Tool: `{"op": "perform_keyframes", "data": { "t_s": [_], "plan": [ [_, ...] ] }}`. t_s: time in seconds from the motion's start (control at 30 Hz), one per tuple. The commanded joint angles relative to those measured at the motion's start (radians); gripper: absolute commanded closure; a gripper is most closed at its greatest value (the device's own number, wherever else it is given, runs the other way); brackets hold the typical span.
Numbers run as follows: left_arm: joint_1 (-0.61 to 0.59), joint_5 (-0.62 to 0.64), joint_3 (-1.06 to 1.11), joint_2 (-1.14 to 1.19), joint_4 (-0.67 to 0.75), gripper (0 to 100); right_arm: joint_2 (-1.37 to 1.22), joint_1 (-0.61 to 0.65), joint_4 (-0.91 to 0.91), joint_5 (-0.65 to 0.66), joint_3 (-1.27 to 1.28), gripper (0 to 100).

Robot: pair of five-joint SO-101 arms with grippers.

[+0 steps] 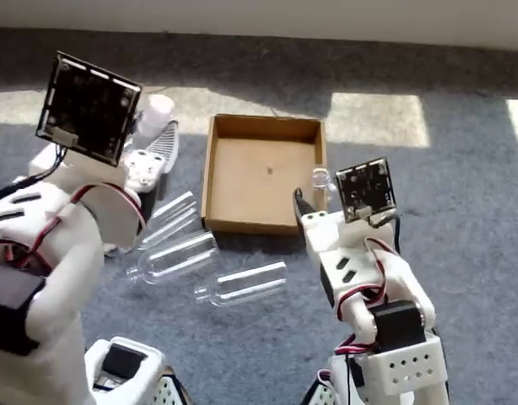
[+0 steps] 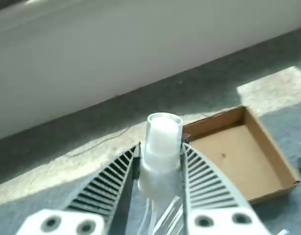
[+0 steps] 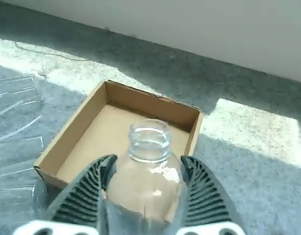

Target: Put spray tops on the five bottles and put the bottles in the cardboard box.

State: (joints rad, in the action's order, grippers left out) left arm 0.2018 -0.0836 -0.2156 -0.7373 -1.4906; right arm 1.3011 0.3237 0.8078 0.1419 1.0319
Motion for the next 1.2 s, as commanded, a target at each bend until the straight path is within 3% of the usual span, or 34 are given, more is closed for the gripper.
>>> {"op": "perform_keyframes", "data": {
  "t_s": [0.0, 0.3, 0.47, 0.7, 0.8, 1.0, 1.17],
  "plan": [
    [0.134, 0.087, -0.015, -0.019, 0.114, 98, 0.102, 0.027, -0.059, -0.014, 0.047, 99.4],
    [0.364, 0.133, 0.012, -0.013, 0.381, 98, 0.535, 0.093, -0.285, -0.017, 0.444, 99.4],
    [0.438, 0.133, 0.107, -0.013, 0.574, 98, 0.512, 0.137, -0.289, -0.020, 0.510, 99.4],
    [0.450, 0.133, 0.332, -0.016, 0.806, 98, 0.539, 0.147, -0.286, -0.092, 0.507, 99.4],
    [0.452, 0.138, 0.383, -0.015, 0.856, 98, 0.539, 0.150, -0.288, -0.092, 0.507, 99.4],
    [0.450, 0.287, 0.447, -0.012, 0.951, 97, 0.539, 0.150, -0.289, -0.094, 0.507, 99.4],
    [0.444, 0.296, 0.535, -0.012, 1.011, 98, 0.539, 0.150, -0.289, -0.094, 0.507, 99.4]
  ]
}}
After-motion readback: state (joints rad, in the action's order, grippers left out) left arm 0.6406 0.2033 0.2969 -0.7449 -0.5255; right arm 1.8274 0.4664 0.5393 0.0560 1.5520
